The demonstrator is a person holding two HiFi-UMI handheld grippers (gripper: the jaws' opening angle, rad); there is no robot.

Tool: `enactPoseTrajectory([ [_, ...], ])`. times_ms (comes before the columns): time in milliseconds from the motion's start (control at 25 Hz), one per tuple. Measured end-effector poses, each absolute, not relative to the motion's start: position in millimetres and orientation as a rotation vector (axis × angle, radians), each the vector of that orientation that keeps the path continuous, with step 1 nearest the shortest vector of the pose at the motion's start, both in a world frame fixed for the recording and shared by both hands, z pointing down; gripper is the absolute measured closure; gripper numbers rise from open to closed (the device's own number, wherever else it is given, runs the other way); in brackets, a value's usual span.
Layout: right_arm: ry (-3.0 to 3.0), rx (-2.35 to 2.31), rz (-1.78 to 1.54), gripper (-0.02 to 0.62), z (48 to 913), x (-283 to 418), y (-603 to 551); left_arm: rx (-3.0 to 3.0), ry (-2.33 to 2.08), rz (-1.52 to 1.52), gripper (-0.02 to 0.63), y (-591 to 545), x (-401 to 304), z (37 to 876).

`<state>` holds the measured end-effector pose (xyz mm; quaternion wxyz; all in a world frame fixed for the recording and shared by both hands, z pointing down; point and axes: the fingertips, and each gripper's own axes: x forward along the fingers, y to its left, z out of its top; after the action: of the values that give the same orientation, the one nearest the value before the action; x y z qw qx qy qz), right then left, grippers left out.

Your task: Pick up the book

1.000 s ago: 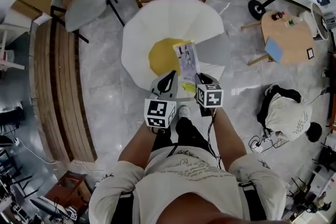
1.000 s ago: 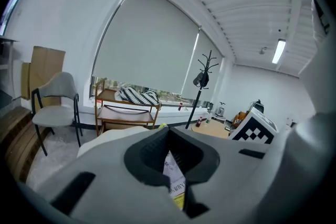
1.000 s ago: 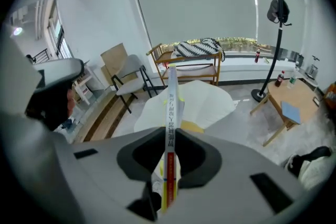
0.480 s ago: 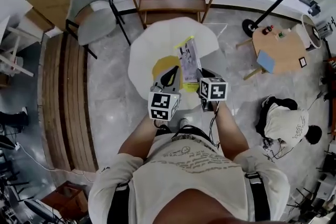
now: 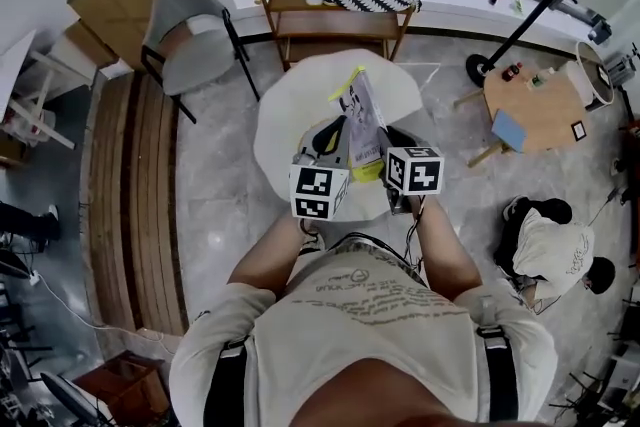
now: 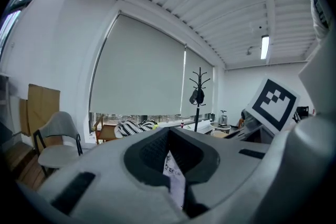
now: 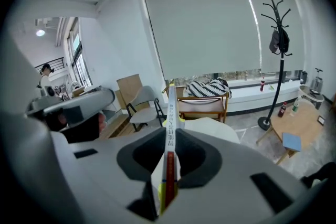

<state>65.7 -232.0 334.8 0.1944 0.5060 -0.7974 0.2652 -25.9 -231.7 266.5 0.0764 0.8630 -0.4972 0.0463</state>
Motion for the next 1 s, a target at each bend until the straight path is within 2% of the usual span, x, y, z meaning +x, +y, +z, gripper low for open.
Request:
enactPoseTrajectory([
  [400,-2.251,1.360,0.879,0.525,353.4,57.2,-236.9,2.509,-1.493,0.156,0.589,-248.3,-30.3,276.9],
  [1000,-2.217,1.347,0.888,0.525,367.1,65.6,-237.9,2.475,-1.511,0.170,0.588,-247.5,-27.3,284.2],
])
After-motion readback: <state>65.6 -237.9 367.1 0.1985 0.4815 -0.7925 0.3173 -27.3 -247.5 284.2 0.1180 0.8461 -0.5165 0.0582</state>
